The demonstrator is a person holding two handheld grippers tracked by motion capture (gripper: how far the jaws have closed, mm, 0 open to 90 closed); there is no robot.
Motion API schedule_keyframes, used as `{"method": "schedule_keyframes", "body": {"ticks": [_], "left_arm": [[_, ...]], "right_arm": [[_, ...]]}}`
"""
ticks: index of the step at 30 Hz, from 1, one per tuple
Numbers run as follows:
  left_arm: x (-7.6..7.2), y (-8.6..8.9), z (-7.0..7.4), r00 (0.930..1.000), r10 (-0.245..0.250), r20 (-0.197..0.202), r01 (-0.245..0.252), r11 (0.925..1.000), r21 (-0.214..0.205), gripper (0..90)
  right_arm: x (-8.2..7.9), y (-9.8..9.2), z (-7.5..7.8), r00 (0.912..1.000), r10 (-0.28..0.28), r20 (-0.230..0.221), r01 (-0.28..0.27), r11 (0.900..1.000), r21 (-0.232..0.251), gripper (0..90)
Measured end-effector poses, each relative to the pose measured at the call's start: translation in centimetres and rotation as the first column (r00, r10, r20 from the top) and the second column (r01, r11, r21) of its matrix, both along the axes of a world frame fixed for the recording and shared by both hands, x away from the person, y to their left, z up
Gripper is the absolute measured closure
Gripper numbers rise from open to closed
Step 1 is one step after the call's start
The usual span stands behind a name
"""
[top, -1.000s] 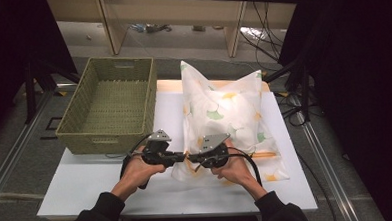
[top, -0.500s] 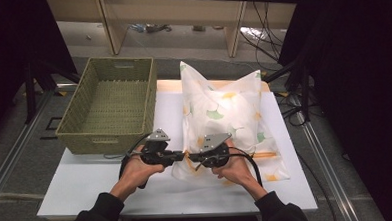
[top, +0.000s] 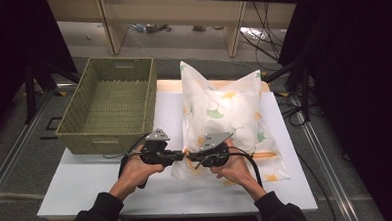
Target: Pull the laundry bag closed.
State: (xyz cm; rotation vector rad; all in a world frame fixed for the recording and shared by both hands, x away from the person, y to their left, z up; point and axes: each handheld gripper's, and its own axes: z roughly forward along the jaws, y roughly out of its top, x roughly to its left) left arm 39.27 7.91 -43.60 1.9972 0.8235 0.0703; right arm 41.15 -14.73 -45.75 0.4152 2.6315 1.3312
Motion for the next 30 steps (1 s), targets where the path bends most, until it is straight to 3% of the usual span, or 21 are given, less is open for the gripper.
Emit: {"method": "schedule_keyframes", "body": {"ticks": [1, 6, 9, 10, 17, 20, 22, 26, 30], "left_arm": [[0.00, -0.01, -0.02, 1.0000, 0.002, -0.003, -0.002, 1.0000, -0.001, 86.3], [0.00, -0.01, -0.04, 1.0000, 0.002, -0.006, -0.002, 1.0000, 0.000, 86.2], [0.03, -0.04, -0.06, 1.0000, -0.003, -0.003, 0.003, 1.0000, -0.001, 86.1], [0.07, 0.00, -0.06, 1.0000, -0.008, 0.002, 0.008, 1.0000, 0.003, 86.1], [0.09, 0.02, -0.10, 1.0000, -0.007, -0.001, 0.007, 1.0000, 0.005, 85.8], [0.07, -0.10, -0.20, 1.0000, -0.007, -0.003, 0.007, 1.0000, -0.002, 85.6], [0.04, -0.12, -0.19, 1.0000, -0.007, -0.004, 0.007, 1.0000, -0.002, 85.5], [0.10, 0.11, -0.10, 0.9998, 0.006, -0.018, -0.007, 0.9997, -0.024, 85.5], [0.06, 0.06, -0.09, 0.9998, 0.002, -0.018, -0.002, 0.9997, -0.025, 85.5]], "right_arm": [[-0.09, -0.03, -0.04, 0.9995, -0.021, -0.022, 0.021, 0.9997, 0.013, 90.0], [0.17, -0.19, -0.02, 0.9989, -0.007, -0.045, 0.009, 0.9990, 0.043, 90.0], [0.35, -0.20, -0.12, 0.9993, -0.004, -0.037, 0.006, 0.9981, 0.062, 90.0], [0.28, -0.31, -0.08, 0.9970, -0.014, -0.076, 0.018, 0.9982, 0.057, 90.0], [0.38, -0.40, -0.18, 0.9946, -0.012, -0.103, 0.020, 0.9969, 0.076, 88.9], [0.36, -0.32, -0.30, 0.9910, -0.014, -0.133, 0.025, 0.9961, 0.084, 84.6], [0.37, -0.19, -0.46, 0.9932, -0.020, -0.115, 0.030, 0.9957, 0.087, 83.4], [0.25, -0.11, -0.70, 0.9881, -0.047, -0.146, 0.066, 0.9894, 0.129, 86.6], [0.17, -0.09, -0.76, 0.9900, -0.067, -0.124, 0.083, 0.9882, 0.129, 90.0]]}}
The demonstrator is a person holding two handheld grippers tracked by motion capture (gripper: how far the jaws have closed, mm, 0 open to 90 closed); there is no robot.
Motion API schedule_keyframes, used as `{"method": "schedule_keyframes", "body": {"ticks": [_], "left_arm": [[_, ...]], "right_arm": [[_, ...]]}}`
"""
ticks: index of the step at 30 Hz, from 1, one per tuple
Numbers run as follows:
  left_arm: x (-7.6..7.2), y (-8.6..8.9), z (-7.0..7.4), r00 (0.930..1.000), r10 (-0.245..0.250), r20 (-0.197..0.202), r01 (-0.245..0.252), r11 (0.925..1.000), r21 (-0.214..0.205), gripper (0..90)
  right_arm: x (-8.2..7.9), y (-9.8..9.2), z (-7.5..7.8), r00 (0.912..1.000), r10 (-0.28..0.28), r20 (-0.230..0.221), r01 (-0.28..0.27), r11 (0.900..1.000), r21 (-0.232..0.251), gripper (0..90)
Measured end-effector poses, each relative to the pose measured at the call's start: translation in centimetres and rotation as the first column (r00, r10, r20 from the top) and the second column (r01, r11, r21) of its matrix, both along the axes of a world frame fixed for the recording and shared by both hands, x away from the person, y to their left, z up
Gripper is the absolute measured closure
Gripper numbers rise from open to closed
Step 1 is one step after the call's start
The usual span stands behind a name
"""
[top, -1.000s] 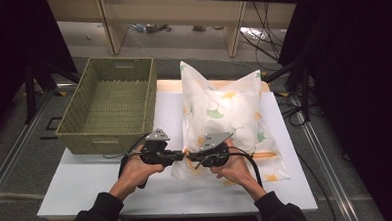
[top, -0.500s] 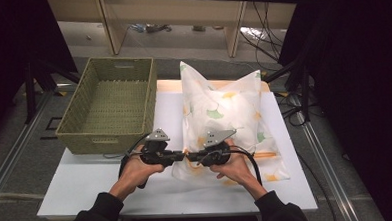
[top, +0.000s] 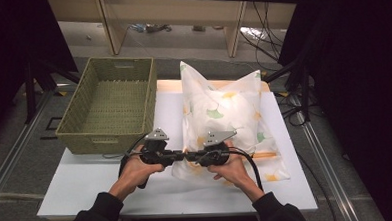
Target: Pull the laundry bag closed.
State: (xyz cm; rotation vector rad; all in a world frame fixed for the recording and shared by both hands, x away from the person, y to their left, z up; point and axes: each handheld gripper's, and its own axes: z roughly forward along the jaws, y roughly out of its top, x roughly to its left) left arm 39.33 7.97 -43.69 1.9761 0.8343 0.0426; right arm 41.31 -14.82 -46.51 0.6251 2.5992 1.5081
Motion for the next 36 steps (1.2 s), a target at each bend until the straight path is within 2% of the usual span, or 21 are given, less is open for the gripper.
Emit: {"method": "schedule_keyframes", "body": {"ticks": [1, 3, 4, 5, 6, 8, 9, 10, 11, 12, 13, 16, 18, 23, 25, 26, 27, 31, 32, 33, 36], "left_arm": [[0.0, 0.0, 0.0, 1.0000, 0.000, 0.001, 0.000, 1.0000, 0.001, 85.5], [0.1, 0.1, 0.0, 0.9999, -0.008, 0.007, 0.008, 1.0000, -0.002, 85.6], [-0.4, -0.1, 0.1, 0.9981, 0.037, -0.050, -0.038, 0.9989, -0.028, 85.6], [-0.4, -0.2, 0.1, 0.9977, 0.039, -0.056, -0.040, 0.9987, -0.030, 85.6], [-0.5, -0.2, 0.0, 0.9979, 0.038, -0.053, -0.039, 0.9989, -0.027, 85.6], [-0.5, -0.2, 0.0, 0.9983, 0.032, -0.049, -0.033, 0.9991, -0.026, 85.7], [-0.6, -0.3, 0.0, 0.9975, 0.042, -0.056, -0.043, 0.9986, -0.029, 85.8], [-0.4, -0.3, 0.0, 0.9992, 0.019, -0.034, -0.019, 0.9998, -0.010, 85.9], [-0.6, -0.4, 0.0, 0.9989, 0.032, -0.035, -0.033, 0.9994, -0.011, 86.1], [-0.5, -0.4, 0.0, 0.9994, 0.021, -0.026, -0.021, 0.9998, -0.001, 86.2], [-0.7, -0.5, 0.0, 0.9986, 0.016, -0.050, -0.017, 0.9998, -0.008, 86.4], [-0.5, -0.5, -0.1, 0.9999, 0.007, -0.015, -0.007, 0.9999, 0.013, 86.6], [-0.6, -0.5, -0.2, 0.9998, 0.010, -0.015, -0.010, 0.9999, 0.014, 86.7], [-0.5, -0.3, -0.1, 0.9999, 0.010, -0.004, -0.010, 0.9998, 0.019, 86.7], [-0.6, -0.2, 0.1, 0.9998, 0.019, -0.009, -0.019, 0.9997, 0.014, 86.8], [-0.6, -0.2, 0.1, 0.9996, 0.022, -0.015, -0.022, 0.9997, 0.006, 86.8], [-0.7, -0.2, 0.2, 0.9995, 0.029, -0.013, -0.029, 0.9995, 0.007, 86.8], [-0.6, 0.1, 0.1, 0.9996, 0.017, -0.022, -0.018, 0.9998, -0.003, 86.8], [-0.7, 0.0, 0.1, 0.9993, 0.033, -0.018, -0.033, 0.9994, 0.005, 86.8], [-0.8, 0.0, 0.2, 0.9991, 0.034, -0.027, -0.034, 0.9994, -0.001, 86.8], [-0.8, -0.2, 0.3, 0.9994, 0.025, -0.023, -0.025, 0.9997, -0.005, 86.7]], "right_arm": [[0.1, 0.0, -0.1, 0.9997, 0.003, 0.026, -0.003, 1.0000, 0.005, 90.0], [-0.1, 0.1, -0.1, 0.9997, 0.001, 0.024, -0.001, 1.0000, -0.003, 90.0], [-0.1, 0.1, 0.0, 0.9986, 0.007, 0.052, -0.006, 0.9999, -0.008, 90.0], [0.0, 0.1, 0.1, 0.9981, 0.009, 0.062, -0.008, 0.9999, -0.015, 90.0], [-0.1, 0.1, 0.1, 0.9993, 0.011, 0.035, -0.011, 0.9999, -0.014, 90.0], [-0.2, 0.0, 0.3, 0.9974, 0.010, 0.071, -0.007, 0.9987, -0.051, 90.0], [-0.4, 0.1, 0.3, 0.9978, -0.014, 0.064, 0.016, 0.9991, -0.038, 90.0], [-0.3, 0.1, 0.3, 0.9968, -0.005, 0.080, 0.010, 0.9985, -0.054, 90.0], [-0.5, 0.2, 0.4, 0.9987, 0.003, 0.051, 0.001, 0.9975, -0.071, 90.0], [-0.4, 0.2, 0.3, 0.9971, 0.000, 0.076, 0.005, 0.9977, -0.068, 90.0], [-0.4, 0.2, 0.4, 0.9976, 0.004, 0.069, 0.002, 0.9963, -0.086, 90.0], [-0.5, 0.2, 0.3, 0.9982, -0.002, 0.059, 0.008, 0.9951, -0.099, 90.0], [-0.5, 0.1, 0.3, 0.9983, -0.010, 0.058, 0.017, 0.9912, -0.131, 90.0], [-0.5, 0.0, 0.3, 0.9984, -0.008, 0.057, 0.016, 0.9903, -0.138, 90.0], [-0.3, -0.2, 0.1, 0.9957, -0.001, 0.093, 0.017, 0.9853, -0.170, 90.0], [-0.4, -0.2, -0.1, 0.9983, -0.027, 0.051, 0.035, 0.9865, -0.160, 90.0], [-0.2, -0.4, -0.1, 0.9972, -0.022, 0.071, 0.033, 0.9866, -0.160, 90.0], [-0.4, -1.0, 0.1, 0.9979, -0.024, 0.060, 0.034, 0.9859, -0.164, 90.0], [-0.4, -1.1, 0.2, 0.9964, -0.025, 0.081, 0.038, 0.9860, -0.163, 90.0], [-0.6, -1.2, 0.3, 0.9979, -0.035, 0.055, 0.044, 0.9845, -0.170, 90.0], [-0.5, -1.1, 0.1, 0.9985, -0.022, 0.050, 0.030, 0.9862, -0.163, 90.0]]}}
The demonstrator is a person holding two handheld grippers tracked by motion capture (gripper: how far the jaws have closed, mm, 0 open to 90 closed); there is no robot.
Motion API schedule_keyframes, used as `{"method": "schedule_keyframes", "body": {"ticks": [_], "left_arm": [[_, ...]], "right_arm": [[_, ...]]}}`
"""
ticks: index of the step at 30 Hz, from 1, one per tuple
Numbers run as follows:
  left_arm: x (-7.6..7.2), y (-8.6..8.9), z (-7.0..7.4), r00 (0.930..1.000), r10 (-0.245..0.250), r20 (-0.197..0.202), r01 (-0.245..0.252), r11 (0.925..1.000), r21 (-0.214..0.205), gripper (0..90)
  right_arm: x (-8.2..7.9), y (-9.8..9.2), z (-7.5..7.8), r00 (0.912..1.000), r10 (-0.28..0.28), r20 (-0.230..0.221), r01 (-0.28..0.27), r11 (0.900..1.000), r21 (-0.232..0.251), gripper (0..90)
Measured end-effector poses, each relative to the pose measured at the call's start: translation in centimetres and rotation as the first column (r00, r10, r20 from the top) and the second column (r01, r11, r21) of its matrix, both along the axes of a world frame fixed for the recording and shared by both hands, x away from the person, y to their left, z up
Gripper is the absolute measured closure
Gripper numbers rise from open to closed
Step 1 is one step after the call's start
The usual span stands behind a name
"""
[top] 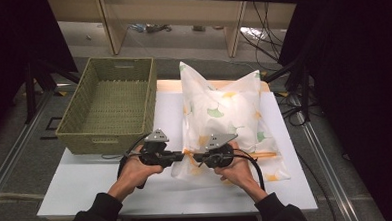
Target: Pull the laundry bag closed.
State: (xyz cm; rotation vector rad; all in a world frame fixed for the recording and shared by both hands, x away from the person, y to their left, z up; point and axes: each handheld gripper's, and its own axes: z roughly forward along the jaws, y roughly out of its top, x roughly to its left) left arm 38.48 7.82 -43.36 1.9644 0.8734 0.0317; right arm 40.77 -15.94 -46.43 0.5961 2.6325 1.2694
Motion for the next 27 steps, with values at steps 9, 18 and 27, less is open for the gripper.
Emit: {"method": "schedule_keyframes", "body": {"ticks": [9, 18, 27], "left_arm": [[0.55, 0.27, 0.11, 0.9977, -0.050, 0.046, 0.050, 0.9987, 0.009, 86.5], [0.51, -0.09, 0.08, 0.9971, -0.065, 0.040, 0.064, 0.9979, 0.005, 86.4], [0.55, -0.04, 0.11, 0.9975, -0.056, 0.043, 0.056, 0.9984, 0.013, 86.3]], "right_arm": [[0.17, 0.19, -0.12, 0.9999, -0.004, 0.013, 0.003, 0.9970, 0.077, 90.0], [0.33, 0.53, -0.43, 0.9994, -0.024, -0.024, 0.027, 0.9951, 0.095, 88.3], [0.13, 0.75, -0.39, 0.9996, -0.009, 0.026, 0.007, 0.9977, 0.067, 90.0]]}}
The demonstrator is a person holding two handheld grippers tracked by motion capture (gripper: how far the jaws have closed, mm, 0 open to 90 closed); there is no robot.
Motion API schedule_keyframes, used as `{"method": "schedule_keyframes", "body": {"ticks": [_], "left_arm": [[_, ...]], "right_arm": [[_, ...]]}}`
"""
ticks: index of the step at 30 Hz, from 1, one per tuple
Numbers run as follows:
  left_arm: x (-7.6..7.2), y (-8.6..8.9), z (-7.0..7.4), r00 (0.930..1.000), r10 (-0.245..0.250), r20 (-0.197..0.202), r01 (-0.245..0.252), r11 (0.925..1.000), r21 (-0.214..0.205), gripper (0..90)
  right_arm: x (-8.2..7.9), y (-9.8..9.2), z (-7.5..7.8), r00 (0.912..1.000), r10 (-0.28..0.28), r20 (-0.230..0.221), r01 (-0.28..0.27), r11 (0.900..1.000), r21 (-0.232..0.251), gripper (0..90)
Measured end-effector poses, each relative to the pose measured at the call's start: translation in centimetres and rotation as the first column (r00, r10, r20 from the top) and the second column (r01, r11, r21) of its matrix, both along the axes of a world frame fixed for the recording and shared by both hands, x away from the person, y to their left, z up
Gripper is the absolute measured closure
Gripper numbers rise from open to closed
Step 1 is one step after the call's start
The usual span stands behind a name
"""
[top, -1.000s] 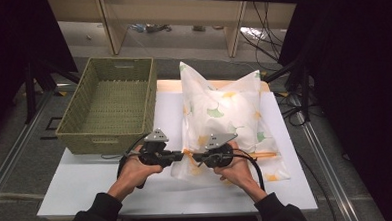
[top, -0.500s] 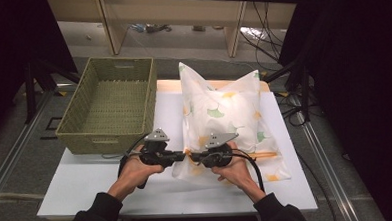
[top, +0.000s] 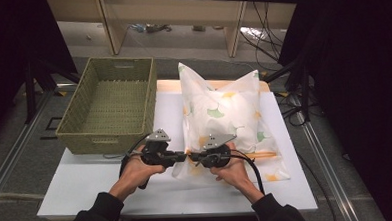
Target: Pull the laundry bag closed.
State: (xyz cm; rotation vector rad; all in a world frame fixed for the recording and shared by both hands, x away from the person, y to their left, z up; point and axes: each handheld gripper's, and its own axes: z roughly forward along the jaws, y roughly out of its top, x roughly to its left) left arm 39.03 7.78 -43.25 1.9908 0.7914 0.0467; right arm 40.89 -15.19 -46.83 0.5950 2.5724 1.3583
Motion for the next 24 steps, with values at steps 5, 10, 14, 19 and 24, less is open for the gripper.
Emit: {"method": "schedule_keyframes", "body": {"ticks": [5, 10, 14, 19, 24], "left_arm": [[0.2, 0.2, -0.7, 0.9980, -0.004, -0.062, 0.004, 0.9999, 0.012, 79.1], [0.3, 0.1, -1.5, 0.9948, 0.001, -0.102, 0.001, 0.9999, 0.013, 85.3], [0.3, 0.1, -0.9, 0.9984, -0.015, -0.054, 0.017, 0.9993, 0.033, 87.9], [0.1, 0.0, -0.8, 0.9989, -0.006, -0.047, 0.007, 0.9992, 0.040, 88.1], [0.0, 0.0, -0.6, 0.9995, -0.008, -0.029, 0.009, 0.9988, 0.049, 88.1]], "right_arm": [[-0.4, 0.1, 0.4, 0.9998, 0.004, 0.019, -0.004, 0.9999, -0.015, 90.0], [-0.3, -0.1, 0.8, 0.9988, 0.010, 0.048, -0.008, 0.9996, -0.028, 90.0], [-0.3, 0.0, 0.7, 0.9985, 0.011, 0.053, -0.009, 0.9996, -0.028, 90.0], [-0.5, -0.1, 0.8, 0.9997, -0.004, 0.023, 0.004, 0.9999, -0.012, 90.0], [-0.3, -0.2, 0.8, 0.9982, 0.013, 0.059, -0.012, 0.9998, -0.014, 90.0]]}}
